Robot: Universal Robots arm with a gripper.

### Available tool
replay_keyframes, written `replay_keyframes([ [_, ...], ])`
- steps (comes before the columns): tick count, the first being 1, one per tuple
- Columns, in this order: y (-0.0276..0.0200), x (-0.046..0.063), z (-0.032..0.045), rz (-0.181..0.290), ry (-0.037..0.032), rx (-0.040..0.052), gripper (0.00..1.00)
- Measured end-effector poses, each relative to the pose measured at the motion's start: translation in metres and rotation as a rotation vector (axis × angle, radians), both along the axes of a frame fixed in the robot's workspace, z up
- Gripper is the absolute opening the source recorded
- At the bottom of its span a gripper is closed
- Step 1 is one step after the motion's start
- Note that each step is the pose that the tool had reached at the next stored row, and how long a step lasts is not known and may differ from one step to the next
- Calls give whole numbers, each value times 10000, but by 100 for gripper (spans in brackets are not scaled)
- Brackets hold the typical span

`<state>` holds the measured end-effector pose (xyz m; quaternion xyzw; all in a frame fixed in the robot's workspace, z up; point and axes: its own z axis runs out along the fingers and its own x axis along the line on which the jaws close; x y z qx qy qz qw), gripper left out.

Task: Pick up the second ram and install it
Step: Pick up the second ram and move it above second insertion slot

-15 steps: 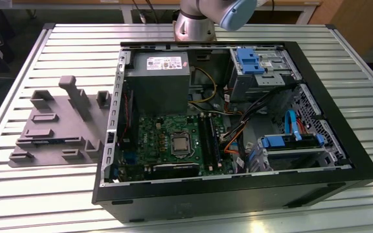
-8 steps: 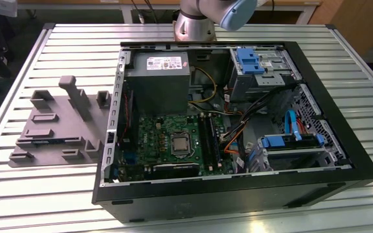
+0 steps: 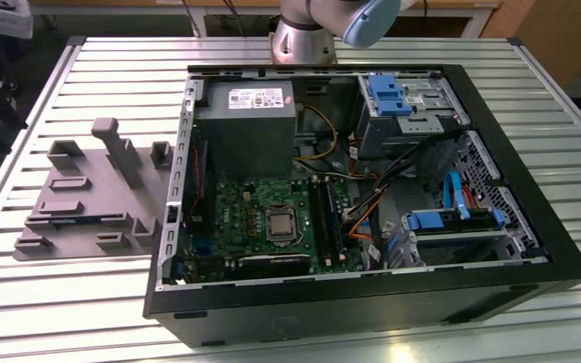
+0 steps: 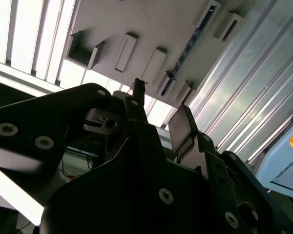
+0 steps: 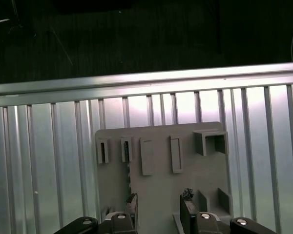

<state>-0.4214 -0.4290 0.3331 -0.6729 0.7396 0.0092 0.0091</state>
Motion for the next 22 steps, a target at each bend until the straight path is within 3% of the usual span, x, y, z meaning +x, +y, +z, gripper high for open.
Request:
replay_keyframes([
  [8, -29, 0, -121, 0, 0, -1, 47],
  [19, -129, 0, -307, 0, 0, -24, 47],
  [22, -137, 0, -333, 0, 1, -32, 47],
])
